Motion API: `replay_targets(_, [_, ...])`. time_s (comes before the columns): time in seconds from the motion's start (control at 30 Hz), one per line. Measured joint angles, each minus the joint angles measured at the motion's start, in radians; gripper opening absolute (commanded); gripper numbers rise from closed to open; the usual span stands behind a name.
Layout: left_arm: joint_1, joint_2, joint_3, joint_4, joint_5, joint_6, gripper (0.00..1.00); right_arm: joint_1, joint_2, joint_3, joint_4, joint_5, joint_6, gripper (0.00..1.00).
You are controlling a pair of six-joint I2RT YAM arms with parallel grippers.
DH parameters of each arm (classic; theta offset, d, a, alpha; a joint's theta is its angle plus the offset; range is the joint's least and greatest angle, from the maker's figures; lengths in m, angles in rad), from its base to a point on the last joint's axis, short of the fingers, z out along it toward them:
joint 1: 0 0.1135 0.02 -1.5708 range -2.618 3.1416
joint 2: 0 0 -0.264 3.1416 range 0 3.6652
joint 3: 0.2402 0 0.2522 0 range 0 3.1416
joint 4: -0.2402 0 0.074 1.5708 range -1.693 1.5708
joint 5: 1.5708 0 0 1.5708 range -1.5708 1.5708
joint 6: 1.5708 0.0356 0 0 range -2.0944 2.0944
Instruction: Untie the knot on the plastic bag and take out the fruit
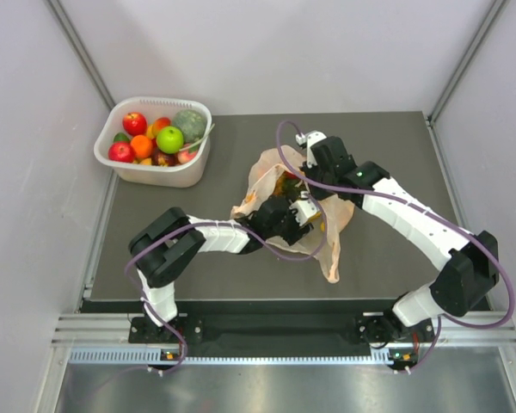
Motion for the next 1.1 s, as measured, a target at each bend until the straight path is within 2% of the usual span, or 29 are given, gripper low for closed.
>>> replay_targets(0.03, [0.000,0.010,0.003,-0.001,0.001,0.001,0.66,0.000,0.000,0.000,0.002,-0.002,0.002,0.00])
replay_targets(0.07, [-0.001,0.022,0.009,0.000,0.001,0.006,0.54,0.001,0.000,0.000,0.006,-0.013,0.005,0.00])
replay_targets(0.17, [-0.001,0.034,0.028,0.005,0.006,0.006,0.30,0.004,-0.001,0.000,0.018,-0.024,0.005,0.00])
replay_targets(0.2, [0.000,0.034,0.029,0.004,0.005,0.006,0.19,0.003,-0.002,0.000,0.024,-0.024,0.005,0.00])
replay_targets(0.3, [0.000,0.025,0.032,-0.007,0.005,-0.006,0.00,0.002,-0.003,0.000,0.034,-0.024,0.005,0.00])
replay_targets(0.5, [-0.026,-0.069,0.032,-0.175,0.006,-0.050,0.00,0.002,-0.004,0.000,0.033,-0.039,0.016,0.00])
replay_targets(0.7, [-0.052,-0.190,0.082,-0.484,0.035,-0.141,0.00,0.003,0.001,0.031,0.017,-0.066,0.029,0.00])
replay_targets(0.87, [-0.082,-0.382,0.080,-0.631,0.045,-0.199,0.00,0.000,0.054,0.093,0.019,-0.073,0.045,0.00])
replay_targets(0.9, [-0.090,-0.431,0.071,-0.635,0.040,-0.203,0.03,0.000,0.065,0.098,0.018,-0.074,0.049,0.00])
replay_targets(0.93, [-0.096,-0.479,0.060,-0.630,0.034,-0.203,0.12,0.000,0.075,0.100,0.018,-0.077,0.051,0.00])
replay_targets(0.97, [-0.098,-0.520,0.043,-0.612,0.027,-0.201,0.34,0.000,0.081,0.101,0.016,-0.080,0.055,0.00])
replay_targets(1.0, [-0.098,-0.550,0.029,-0.600,0.021,-0.198,0.44,0.000,0.085,0.101,0.013,-0.082,0.058,0.00])
replay_targets(1.07, [-0.098,-0.579,0.000,-0.567,-0.001,-0.211,0.55,0.000,0.087,0.101,0.011,-0.085,0.061,0.00])
replay_targets(1.1, [-0.097,-0.574,-0.008,-0.549,-0.012,-0.217,0.57,0.000,0.087,0.101,0.012,-0.086,0.063,0.00])
